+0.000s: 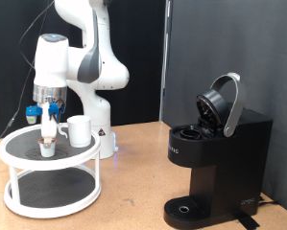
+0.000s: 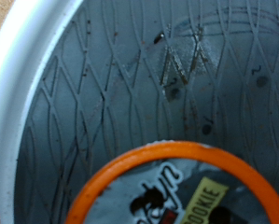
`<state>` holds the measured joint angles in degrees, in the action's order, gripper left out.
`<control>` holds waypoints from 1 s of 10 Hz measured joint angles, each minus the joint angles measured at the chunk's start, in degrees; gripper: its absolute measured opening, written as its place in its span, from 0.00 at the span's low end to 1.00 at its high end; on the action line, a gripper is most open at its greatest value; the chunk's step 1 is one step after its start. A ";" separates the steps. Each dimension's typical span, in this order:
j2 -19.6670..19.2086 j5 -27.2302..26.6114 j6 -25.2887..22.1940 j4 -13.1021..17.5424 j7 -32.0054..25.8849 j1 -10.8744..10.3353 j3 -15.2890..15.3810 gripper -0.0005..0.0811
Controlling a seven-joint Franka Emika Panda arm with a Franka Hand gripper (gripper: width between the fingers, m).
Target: Make a cup of coffee with the keurig machine
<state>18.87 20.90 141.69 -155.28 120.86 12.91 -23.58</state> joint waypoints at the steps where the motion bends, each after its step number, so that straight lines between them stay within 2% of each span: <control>1: -0.36 0.00 0.84 -0.35 0.00 0.13 -0.02 0.91; 8: -1.16 -0.02 1.48 -0.59 0.01 0.15 -0.14 0.91; 9: -1.16 -0.04 1.48 -0.59 0.00 0.15 -0.20 0.76; 10: -1.16 -0.05 1.48 -0.59 0.00 0.15 -0.27 0.76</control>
<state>17.71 20.85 143.17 -155.88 120.86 13.06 -23.85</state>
